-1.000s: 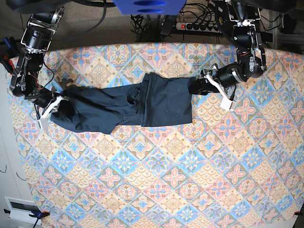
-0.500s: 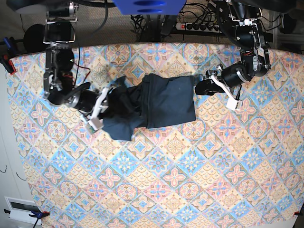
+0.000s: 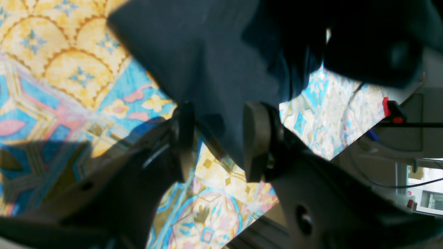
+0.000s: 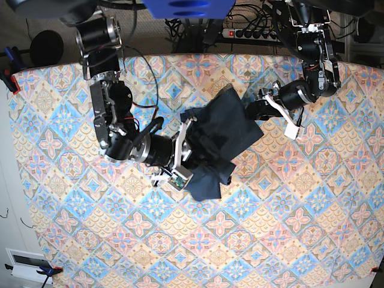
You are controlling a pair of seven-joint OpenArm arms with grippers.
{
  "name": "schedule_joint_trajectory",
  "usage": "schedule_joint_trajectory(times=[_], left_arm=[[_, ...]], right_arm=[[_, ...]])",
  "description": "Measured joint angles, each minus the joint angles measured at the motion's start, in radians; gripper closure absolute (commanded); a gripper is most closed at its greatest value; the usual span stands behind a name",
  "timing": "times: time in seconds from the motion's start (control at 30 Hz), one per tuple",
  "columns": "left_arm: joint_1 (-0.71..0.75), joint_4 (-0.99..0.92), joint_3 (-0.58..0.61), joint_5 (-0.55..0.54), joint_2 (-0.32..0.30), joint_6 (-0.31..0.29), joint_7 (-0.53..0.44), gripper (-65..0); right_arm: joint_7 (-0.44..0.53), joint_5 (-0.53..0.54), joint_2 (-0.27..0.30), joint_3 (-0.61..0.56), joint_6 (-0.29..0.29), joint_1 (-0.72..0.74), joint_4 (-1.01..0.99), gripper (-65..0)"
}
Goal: Layout the t-shirt on the table in an organized manner, then fold the t-shirt properly
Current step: 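Lift the collar end with the right gripper and fold it over toward the left gripper, then press the folded bundle with both grippers and tuck loose fabric inward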
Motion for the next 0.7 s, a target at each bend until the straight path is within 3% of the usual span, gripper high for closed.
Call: schedule_joint_trajectory(times=[0.13, 0.3, 0.43, 0.6, 0.7], left_arm=[[0.0, 0.0, 0.0, 0.0, 0.0, 0.0, 0.001, -21.3], [-0.002, 0.0, 0.0, 0.0, -0.002, 0.0, 0.0, -21.3], [-0.002, 0.0, 0.0, 0.0, -0.002, 0.0, 0.0, -21.3], [-0.002, 0.0, 0.0, 0.0, -0.002, 0.0, 0.0, -21.3], [0.0, 0.0, 0.0, 0.001, -0.002, 0.0, 0.0, -21.3]], right_arm=[[0.036, -0.186, 0.007, -0.171, -0.004, -0.02, -0.071, -12.7], [0.076, -0.261, 0.005, -0.331, 0.01, -0.012, -0.069, -23.6], [0.077, -0.306, 0.006, -0.41, 0.006, -0.017, -0.066, -24.0], [0.143, -0.323, 0.016, -0.41, 0.007, -0.016, -0.029, -24.0], [0.174, -0.312, 0.051, -0.407, 0.008, -0.007, 0.045, -24.0]])
